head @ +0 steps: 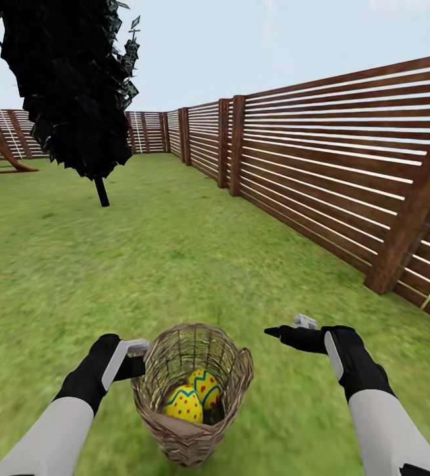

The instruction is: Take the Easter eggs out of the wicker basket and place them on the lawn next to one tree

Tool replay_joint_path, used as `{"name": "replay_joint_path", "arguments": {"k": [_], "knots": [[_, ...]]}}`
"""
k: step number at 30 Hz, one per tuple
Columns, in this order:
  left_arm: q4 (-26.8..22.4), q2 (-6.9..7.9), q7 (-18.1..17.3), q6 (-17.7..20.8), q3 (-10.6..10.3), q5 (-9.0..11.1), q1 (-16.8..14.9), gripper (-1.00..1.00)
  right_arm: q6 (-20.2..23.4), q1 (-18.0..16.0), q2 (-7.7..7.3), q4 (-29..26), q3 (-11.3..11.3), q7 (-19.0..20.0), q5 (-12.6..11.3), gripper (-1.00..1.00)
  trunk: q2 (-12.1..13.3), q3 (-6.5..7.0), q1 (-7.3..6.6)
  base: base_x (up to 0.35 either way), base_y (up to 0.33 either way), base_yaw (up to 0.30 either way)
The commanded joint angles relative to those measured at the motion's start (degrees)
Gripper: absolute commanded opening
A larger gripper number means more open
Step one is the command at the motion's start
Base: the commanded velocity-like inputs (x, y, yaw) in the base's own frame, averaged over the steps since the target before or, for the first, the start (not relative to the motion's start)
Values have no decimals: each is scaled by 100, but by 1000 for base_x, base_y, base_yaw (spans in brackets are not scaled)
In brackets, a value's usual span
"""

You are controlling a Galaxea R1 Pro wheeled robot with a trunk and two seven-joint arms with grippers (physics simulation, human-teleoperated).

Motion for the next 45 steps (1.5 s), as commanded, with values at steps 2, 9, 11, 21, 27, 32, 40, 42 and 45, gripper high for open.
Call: {"name": "replay_joint_path", "arguments": {"k": [2,9,11,21,27,32,40,42,45], "knots": [[-6,-1,46,14,7,118,-3,-100,16,-4,8,-7,-19,37,28,100,79,31,-46,0,0,0],[-6,8,46,14,13,118,-3,-100,0,-4,11,-53,-21,46,29,100,360,157,-199,0,0,21],[-6,2,46,14,12,118,-3,-100,10,-4,-4,-29,318,40,31,100,440,193,-243,0,0,0],[-6,8,46,10,11,118,-3,-100,0,-4,20,-107,805,-84,37,100,841,372,-463,0,0,254],[-7,8,46,8,13,118,-3,-100,-1,-4,20,-107,805,-93,37,100,1082,480,-595,0,0,294],[-6,15,46,5,20,118,-3,-100,-407,-4,6,-3,773,-712,-3,100,1282,570,-705,0,0,294],[-6,24,46,5,13,118,-3,-100,-3303,48,-327,3395,755,-2380,-31,100,1603,713,-880,0,0,220],[-1,26,42,5,13,118,-3,-100,-4019,169,-444,4054,773,-2402,-8,100,1684,749,-924,0,0,21],[1,25,38,-4,11,110,-3,-100,-5055,910,-470,4709,787,-2406,280,100,1804,803,-990,0,0,2]]}}
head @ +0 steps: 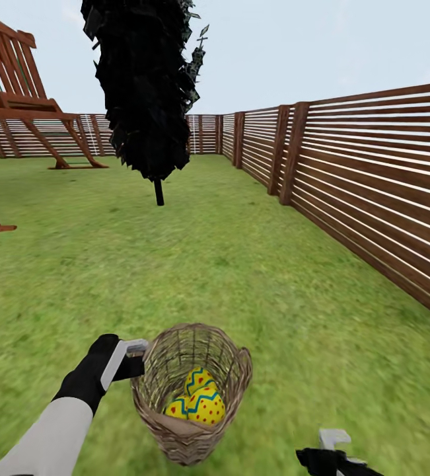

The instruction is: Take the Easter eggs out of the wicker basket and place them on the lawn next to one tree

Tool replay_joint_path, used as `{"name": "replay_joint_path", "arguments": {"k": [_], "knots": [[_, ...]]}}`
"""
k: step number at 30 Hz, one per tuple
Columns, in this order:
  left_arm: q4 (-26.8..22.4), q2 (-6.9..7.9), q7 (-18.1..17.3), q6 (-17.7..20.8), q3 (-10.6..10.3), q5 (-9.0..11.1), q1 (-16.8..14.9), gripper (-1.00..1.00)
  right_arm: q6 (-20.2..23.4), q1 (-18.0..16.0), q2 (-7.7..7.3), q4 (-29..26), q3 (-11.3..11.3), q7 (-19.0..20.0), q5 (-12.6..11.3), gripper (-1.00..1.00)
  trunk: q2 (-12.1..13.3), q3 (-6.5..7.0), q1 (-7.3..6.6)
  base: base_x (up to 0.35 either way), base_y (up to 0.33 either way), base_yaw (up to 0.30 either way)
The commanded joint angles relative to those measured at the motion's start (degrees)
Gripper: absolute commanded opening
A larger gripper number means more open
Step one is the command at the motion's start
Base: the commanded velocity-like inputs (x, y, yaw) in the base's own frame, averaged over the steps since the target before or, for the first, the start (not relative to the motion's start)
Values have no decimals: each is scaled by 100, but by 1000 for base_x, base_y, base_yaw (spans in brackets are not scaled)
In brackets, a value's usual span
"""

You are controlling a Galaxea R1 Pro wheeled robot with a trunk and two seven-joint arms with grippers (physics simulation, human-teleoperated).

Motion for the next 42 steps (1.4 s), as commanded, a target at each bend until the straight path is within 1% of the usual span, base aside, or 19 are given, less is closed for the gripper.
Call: {"name": "replay_joint_path", "arguments": {"k": [1,2,3,5,15,42], "knots": [[-7,-7,47,14,-1,100,-3,-100,-105,256,8,104,-55,20,129,100,39,15,-24,0,0,0],[-9,-6,51,14,-3,100,-3,-100,-168,601,15,142,-55,13,171,100,79,33,-46,0,0,6],[-10,-3,55,18,-4,100,-3,-100,-169,868,11,144,-55,12,202,100,119,50,-68,0,0,214],[-10,-1,55,22,-12,100,-3,-100,-141,988,36,159,-53,11,248,100,200,83,-111,0,0,275],[-6,16,55,22,-13,100,-3,-100,-131,1105,41,201,-55,30,261,100,601,262,-331,0,0,292],[-1,25,55,22,-4,108,-3,-100,-139,1108,40,246,-55,21,261,100,1684,747,-924,0,0,293]]}}
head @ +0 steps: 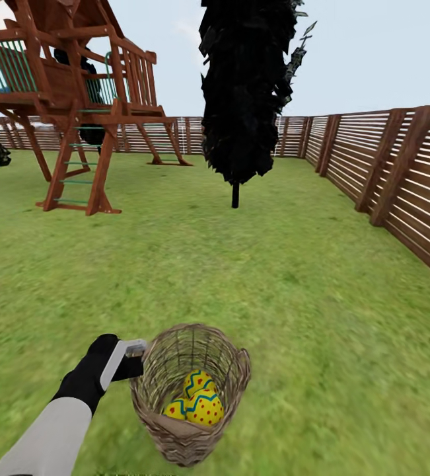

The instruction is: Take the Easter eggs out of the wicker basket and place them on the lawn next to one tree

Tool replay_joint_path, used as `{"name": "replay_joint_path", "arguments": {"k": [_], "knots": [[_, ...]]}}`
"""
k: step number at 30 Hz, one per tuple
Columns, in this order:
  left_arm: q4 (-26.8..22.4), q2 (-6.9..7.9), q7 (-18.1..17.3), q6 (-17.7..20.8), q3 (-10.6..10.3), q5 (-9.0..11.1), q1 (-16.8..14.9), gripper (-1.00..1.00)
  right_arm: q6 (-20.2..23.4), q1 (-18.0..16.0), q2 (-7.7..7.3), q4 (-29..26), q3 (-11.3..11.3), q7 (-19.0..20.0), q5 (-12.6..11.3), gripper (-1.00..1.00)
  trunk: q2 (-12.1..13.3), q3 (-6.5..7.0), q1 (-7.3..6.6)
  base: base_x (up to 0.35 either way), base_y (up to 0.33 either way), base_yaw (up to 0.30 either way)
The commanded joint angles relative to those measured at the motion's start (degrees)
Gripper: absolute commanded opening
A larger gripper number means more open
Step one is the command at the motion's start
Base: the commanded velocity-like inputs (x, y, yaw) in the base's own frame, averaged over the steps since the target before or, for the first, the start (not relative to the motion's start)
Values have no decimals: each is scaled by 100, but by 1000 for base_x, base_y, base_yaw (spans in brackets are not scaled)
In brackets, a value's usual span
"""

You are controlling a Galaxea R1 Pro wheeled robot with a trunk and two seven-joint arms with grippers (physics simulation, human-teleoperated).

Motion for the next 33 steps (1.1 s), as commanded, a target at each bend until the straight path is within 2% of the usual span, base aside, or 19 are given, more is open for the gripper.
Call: {"name": "replay_joint_path", "arguments": {"k": [1,4,23,27,33], "knots": [[1,-1,47,11,5,124,-3,-100,-35,-7,-3,18,-49,13,59,100,39,14,-23,0,0,293],[127,-2,47,4,13,115,-3,-100,-33,-7,-3,18,-49,20,59,100,159,67,-89,0,0,293],[135,-1,47,5,14,119,-3,-100,-35,-7,-3,18,-47,10,59,100,921,409,-506,0,0,293],[135,123,39,11,14,124,-3,-100,-35,-7,-3,18,-46,4,59,100,1082,480,-594,0,0,293],[135,128,38,11,14,124,-3,-100,-35,-7,-3,18,-43,6,59,100,1322,588,-726,0,0,293]]}}
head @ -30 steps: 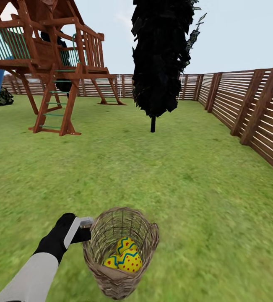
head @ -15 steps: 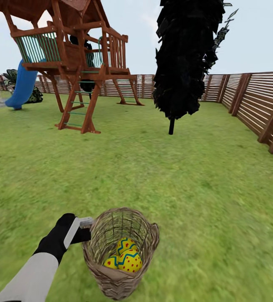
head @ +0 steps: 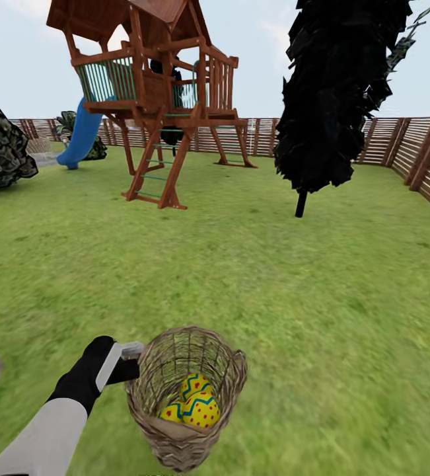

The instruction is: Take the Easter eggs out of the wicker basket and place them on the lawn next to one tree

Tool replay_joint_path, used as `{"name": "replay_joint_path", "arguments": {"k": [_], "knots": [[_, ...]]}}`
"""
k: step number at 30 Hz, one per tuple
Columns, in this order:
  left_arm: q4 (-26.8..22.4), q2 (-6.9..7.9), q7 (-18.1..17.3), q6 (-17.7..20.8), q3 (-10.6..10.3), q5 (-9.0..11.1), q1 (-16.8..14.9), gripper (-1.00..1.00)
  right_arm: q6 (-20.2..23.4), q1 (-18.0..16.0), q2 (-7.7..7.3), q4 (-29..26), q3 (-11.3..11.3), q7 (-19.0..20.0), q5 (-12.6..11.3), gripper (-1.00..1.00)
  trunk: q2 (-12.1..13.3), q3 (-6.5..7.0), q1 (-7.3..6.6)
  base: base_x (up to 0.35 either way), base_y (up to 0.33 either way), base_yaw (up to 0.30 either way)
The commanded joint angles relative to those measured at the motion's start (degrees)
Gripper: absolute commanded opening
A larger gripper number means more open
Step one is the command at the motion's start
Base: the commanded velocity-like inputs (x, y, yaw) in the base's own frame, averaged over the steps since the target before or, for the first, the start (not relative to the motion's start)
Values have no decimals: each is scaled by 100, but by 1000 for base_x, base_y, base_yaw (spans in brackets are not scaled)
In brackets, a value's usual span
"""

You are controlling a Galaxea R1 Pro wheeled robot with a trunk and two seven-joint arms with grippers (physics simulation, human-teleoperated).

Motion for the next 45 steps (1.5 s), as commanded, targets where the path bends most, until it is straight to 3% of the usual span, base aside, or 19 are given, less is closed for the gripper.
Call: {"name": "replay_joint_path", "arguments": {"k": [1,21,45], "knots": [[-5,0,49,18,5,46,-3,-100,-34,-7,-3,18,-53,12,59,100,39,13,-23,0,0,293],[-5,3,49,20,5,47,-3,-100,-33,-7,-3,18,-51,22,59,100,841,372,-462,0,0,293],[-5,12,49,16,9,49,-3,-100,-26,-7,-3,18,-49,18,60,100,841,372,-462,0,0,293]]}}
